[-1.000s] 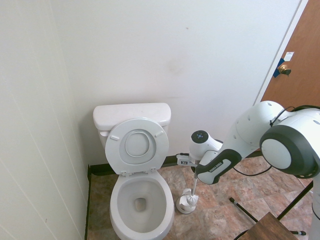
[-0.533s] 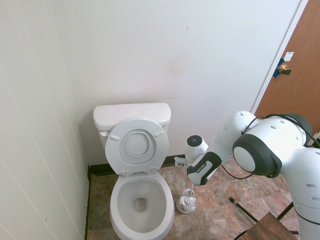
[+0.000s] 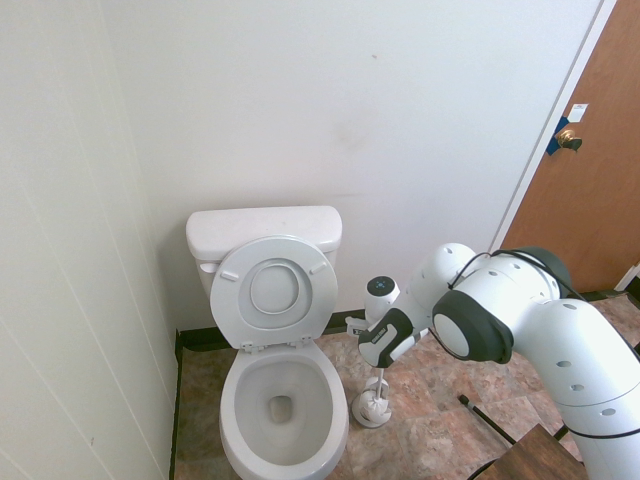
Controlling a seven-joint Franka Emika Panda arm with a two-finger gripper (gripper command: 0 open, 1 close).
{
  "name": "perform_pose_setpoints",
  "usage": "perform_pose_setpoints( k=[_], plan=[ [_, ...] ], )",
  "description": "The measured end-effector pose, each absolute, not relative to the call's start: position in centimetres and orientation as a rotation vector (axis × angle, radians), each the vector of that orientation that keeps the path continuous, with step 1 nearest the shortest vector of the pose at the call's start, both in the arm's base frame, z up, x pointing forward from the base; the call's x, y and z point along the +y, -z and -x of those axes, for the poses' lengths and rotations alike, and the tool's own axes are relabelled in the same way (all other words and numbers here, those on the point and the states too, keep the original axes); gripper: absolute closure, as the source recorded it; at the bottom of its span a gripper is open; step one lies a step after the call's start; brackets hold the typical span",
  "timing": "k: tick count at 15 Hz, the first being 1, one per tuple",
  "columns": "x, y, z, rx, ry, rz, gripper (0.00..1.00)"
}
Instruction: Clean the toilet
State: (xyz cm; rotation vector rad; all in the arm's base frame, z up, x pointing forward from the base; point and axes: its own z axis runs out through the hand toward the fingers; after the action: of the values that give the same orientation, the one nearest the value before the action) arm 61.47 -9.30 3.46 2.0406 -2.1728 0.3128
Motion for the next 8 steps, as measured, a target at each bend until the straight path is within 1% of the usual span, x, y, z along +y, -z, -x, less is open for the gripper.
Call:
perform_pose_setpoints(
  k=[8],
  plan=[
    [-11.9,-0.5,-64.8,-2.172,-0.233,-2.047,1.0]
  ],
)
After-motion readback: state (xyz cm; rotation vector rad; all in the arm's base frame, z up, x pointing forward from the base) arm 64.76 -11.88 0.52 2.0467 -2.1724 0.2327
